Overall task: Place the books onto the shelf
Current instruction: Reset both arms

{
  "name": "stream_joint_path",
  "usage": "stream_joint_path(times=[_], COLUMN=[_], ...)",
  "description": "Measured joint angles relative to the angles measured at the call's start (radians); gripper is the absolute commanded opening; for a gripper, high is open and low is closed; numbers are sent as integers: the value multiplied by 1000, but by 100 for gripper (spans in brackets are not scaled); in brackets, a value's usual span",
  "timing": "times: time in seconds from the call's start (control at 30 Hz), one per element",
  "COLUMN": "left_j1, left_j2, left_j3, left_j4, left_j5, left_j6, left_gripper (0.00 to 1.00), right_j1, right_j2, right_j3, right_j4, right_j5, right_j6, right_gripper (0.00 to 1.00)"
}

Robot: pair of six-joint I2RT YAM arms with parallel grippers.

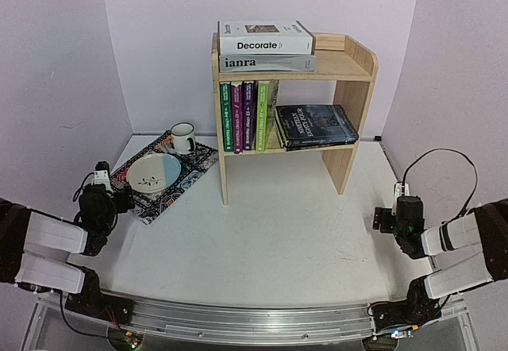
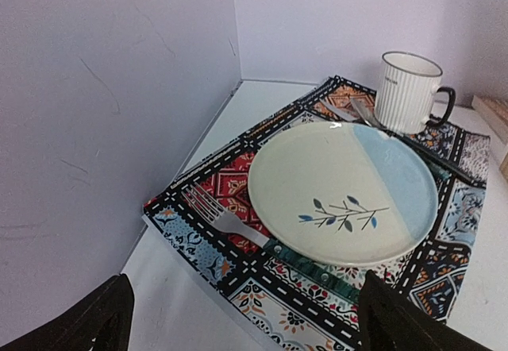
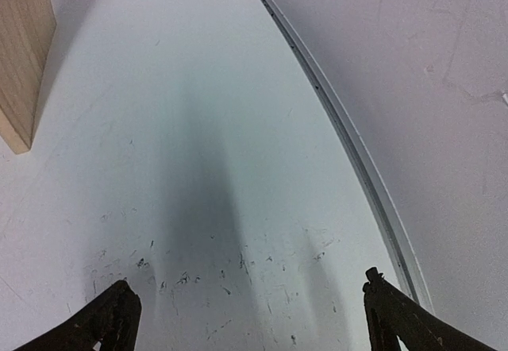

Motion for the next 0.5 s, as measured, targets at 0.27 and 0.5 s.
stream_joint_path(times=[0.27, 0.5], left_j1=[123, 208], left_j2=[171, 226], left_j3=[18, 76], left_j4=[139, 166], left_j5=[110, 206], left_j6=[52, 70], left_gripper=[99, 97], right_j1=[-21, -26], right_j2=[236, 378], right_j3=[49, 125], right_j4=[214, 265], right_j5=[-94, -159], right_j6=[-18, -33], right_gripper=[98, 98])
